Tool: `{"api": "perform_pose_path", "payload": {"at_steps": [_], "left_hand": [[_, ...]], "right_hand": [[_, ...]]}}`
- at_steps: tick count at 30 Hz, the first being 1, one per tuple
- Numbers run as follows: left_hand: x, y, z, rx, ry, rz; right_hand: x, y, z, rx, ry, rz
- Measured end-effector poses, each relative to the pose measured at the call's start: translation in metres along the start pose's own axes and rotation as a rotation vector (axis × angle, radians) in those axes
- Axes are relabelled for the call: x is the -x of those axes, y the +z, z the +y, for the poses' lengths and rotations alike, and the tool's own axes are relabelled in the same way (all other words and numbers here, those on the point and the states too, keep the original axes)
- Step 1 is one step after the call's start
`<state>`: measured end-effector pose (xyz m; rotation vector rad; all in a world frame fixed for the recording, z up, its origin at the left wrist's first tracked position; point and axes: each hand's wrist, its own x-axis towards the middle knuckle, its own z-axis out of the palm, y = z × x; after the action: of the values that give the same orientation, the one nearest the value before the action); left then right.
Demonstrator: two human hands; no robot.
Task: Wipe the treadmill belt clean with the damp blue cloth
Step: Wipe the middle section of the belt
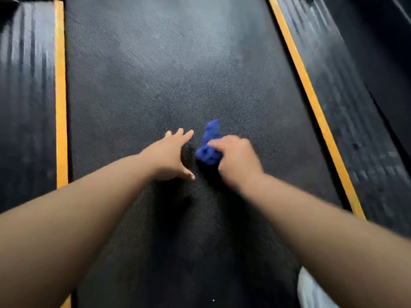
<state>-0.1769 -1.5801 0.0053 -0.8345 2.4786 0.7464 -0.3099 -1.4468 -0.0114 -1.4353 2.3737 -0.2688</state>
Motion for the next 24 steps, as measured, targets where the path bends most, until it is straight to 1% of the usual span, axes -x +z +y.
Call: {"api": "perform_pose_path", "payload": {"at_steps": [1, 2, 3, 5, 6, 7, 8, 10, 11, 13, 14, 15, 16, 18, 19, 20, 21, 22, 24], "left_hand": [[0.007, -0.004, -0.005, 0.059, 0.043, 0.006], [0.015, -0.006, -0.008, 0.102, 0.090, 0.013], [0.023, -0.004, -0.010, 0.126, 0.132, 0.015], [0.037, 0.013, -0.012, 0.113, 0.184, 0.034], [0.042, 0.026, -0.012, 0.070, 0.199, 0.097], [0.044, 0.040, -0.012, -0.002, 0.220, 0.200], [0.041, 0.051, -0.011, -0.070, 0.248, 0.307], [0.031, 0.064, -0.006, -0.135, 0.338, 0.425], [0.024, 0.066, -0.004, -0.171, 0.414, 0.450], [0.012, 0.065, -0.004, -0.271, 0.560, 0.465], [0.009, 0.059, -0.007, -0.294, 0.562, 0.465], [0.007, 0.050, -0.013, -0.280, 0.483, 0.477], [0.004, 0.040, -0.023, -0.242, 0.331, 0.502], [0.000, 0.020, -0.044, -0.114, -0.054, 0.605], [-0.001, 0.016, -0.049, -0.059, -0.171, 0.648], [-0.001, 0.018, -0.048, -0.031, -0.183, 0.681], [0.000, 0.024, -0.040, -0.011, -0.100, 0.686], [0.004, 0.035, -0.028, 0.000, 0.050, 0.662], [0.015, 0.064, -0.003, -0.062, 0.430, 0.575]], "right_hand": [[0.011, 0.011, -0.022, -0.056, -0.090, -0.074], [0.021, 0.018, -0.038, -0.126, -0.142, -0.128], [0.025, 0.018, -0.048, -0.208, -0.150, -0.141], [0.021, 0.003, -0.046, -0.413, -0.037, -0.108], [0.019, -0.006, -0.036, -0.477, 0.037, -0.110], [0.018, -0.014, -0.021, -0.491, 0.100, -0.109], [0.019, -0.022, -0.002, -0.425, 0.136, -0.088], [0.022, -0.032, 0.035, -0.157, 0.162, -0.013], [0.024, -0.036, 0.047, -0.058, 0.178, 0.006], [0.027, -0.035, 0.057, 0.001, 0.213, -0.002], [0.026, -0.032, 0.055, 0.010, 0.206, 0.005], [0.024, -0.027, 0.050, 0.019, 0.183, 0.018], [0.022, -0.021, 0.041, 0.019, 0.148, 0.024], [0.018, -0.005, 0.022, 0.013, 0.086, 0.009], [0.016, 0.004, 0.012, 0.022, 0.074, -0.006], [0.015, 0.012, 0.005, 0.045, 0.071, -0.015], [0.015, 0.019, 0.001, 0.072, 0.079, -0.023], [0.016, 0.024, -0.001, 0.095, 0.089, -0.036], [0.017, 0.029, 0.004, 0.117, 0.084, -0.075]]}}
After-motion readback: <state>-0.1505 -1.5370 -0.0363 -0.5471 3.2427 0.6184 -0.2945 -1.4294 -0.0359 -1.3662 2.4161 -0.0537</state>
